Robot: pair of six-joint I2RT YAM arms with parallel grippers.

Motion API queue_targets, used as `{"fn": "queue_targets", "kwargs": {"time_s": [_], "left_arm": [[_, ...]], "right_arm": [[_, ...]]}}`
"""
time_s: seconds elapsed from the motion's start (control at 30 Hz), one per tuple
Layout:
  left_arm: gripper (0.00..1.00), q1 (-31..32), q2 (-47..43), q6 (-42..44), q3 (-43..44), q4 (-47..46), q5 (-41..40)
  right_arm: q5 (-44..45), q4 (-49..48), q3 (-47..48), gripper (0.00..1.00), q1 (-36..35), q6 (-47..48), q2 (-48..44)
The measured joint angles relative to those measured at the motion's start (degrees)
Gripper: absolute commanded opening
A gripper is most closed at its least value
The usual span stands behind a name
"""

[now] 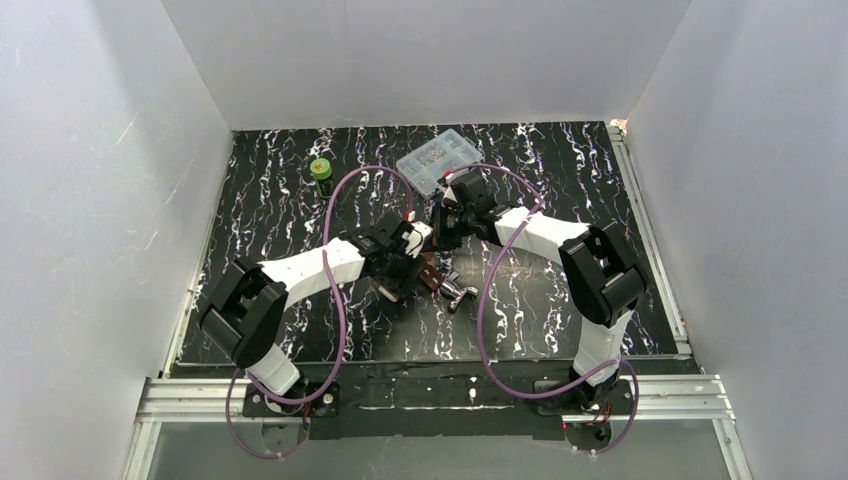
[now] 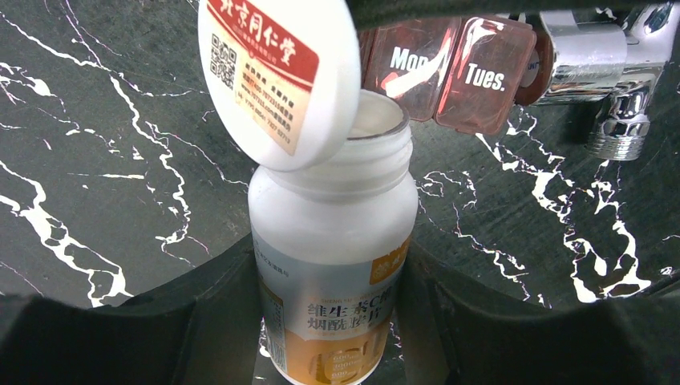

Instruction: Sort the pills into containers

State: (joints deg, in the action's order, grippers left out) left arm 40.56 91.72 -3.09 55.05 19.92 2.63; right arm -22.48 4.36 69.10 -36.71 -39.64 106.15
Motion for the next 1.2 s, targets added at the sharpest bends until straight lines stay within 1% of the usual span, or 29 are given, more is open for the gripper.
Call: {"fn": "queue_targets", "kwargs": {"time_s": [0.37, 1.2], "left_arm": [[0.0, -0.15, 2.64, 0.55, 2.38, 1.88, 0.63], [0.0, -0.33, 5.44, 1.01, 7.13, 7.34, 0.48]], "right_arm": [[1.6, 0.17, -0.63, 0.04, 0.5, 0.85, 0.0], [2.93, 0.2, -0.74, 0.05, 1.16, 0.92, 0.0]]}}
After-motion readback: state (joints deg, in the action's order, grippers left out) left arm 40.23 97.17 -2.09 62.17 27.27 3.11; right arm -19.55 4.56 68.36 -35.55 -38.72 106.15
